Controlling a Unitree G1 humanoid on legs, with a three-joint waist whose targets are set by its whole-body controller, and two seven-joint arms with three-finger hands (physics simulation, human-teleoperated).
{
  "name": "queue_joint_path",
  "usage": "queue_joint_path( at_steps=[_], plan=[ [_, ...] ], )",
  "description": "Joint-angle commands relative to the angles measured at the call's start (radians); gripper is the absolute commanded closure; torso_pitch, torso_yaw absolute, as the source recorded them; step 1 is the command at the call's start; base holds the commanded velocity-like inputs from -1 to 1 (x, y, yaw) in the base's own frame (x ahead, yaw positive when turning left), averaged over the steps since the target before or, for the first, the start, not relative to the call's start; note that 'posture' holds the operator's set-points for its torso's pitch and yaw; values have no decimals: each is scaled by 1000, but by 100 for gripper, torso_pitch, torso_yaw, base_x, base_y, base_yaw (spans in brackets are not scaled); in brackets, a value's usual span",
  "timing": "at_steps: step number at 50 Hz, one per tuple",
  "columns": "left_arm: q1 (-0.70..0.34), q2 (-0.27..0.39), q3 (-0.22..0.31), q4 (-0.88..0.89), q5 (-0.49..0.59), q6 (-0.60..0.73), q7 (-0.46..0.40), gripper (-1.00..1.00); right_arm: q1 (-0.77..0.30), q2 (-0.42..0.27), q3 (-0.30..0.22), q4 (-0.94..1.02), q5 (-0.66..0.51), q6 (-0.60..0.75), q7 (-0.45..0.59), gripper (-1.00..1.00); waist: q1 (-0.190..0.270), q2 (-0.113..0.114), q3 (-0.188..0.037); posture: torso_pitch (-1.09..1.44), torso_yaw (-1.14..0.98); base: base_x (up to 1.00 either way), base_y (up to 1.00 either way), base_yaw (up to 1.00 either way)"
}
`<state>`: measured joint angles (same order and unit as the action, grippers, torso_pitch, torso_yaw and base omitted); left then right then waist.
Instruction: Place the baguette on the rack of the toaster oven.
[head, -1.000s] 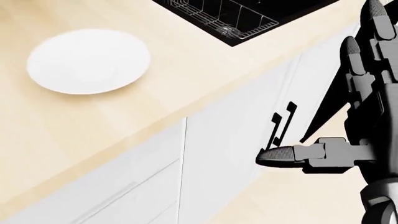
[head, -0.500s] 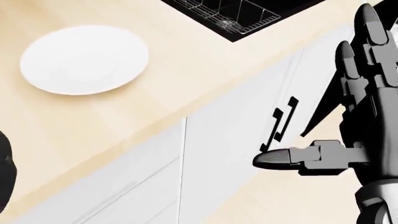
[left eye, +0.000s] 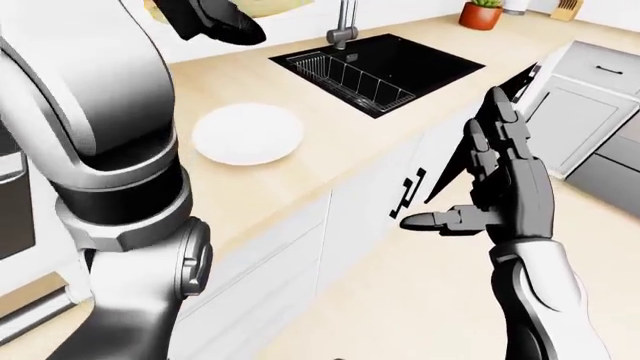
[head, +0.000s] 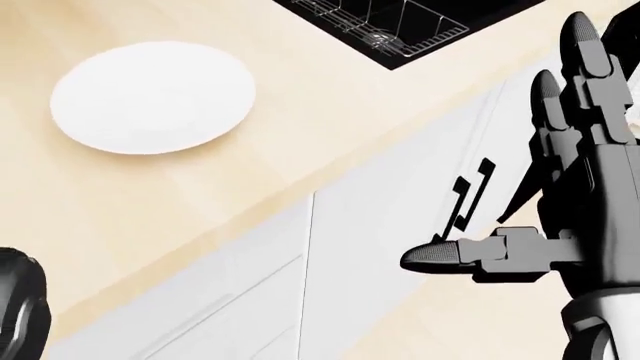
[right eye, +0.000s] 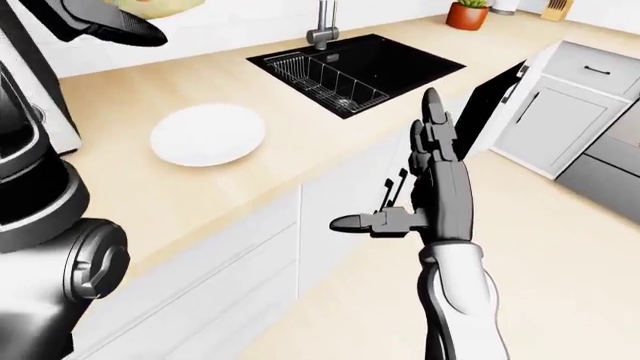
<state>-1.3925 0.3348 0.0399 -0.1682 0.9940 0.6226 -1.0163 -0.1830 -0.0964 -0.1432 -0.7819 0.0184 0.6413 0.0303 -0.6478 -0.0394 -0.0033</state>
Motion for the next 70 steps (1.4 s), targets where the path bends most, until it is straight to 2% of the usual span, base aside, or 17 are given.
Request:
queue_joint_path(
  at_steps=[1,10,21,51,70],
  plan=[
    [-34,8,10,-42,24,5,-8,100,-17,-6,-3,-26,-6,-31,-4,-100,2,5,-24,0,-50,0,0,0],
    [-17,24,23,-167,93,56,-121,100,-16,-1,4,-14,-12,-39,-3,-100,27,3,-19,0,-46,0,0,0],
    [-42,42,32,-186,113,79,-145,100,-13,0,2,-5,-11,-47,-2,-100,67,1,-16,0,-40,0,0,0],
    [0,68,45,-211,109,88,-128,100,-23,0,-4,-13,-10,-51,-6,-100,180,3,-9,0,-25,0,0,0],
    [81,125,78,-255,63,105,-89,100,-61,-12,9,14,-20,-40,-17,-100,262,8,-1,0,-16,0,0,0]
  ],
)
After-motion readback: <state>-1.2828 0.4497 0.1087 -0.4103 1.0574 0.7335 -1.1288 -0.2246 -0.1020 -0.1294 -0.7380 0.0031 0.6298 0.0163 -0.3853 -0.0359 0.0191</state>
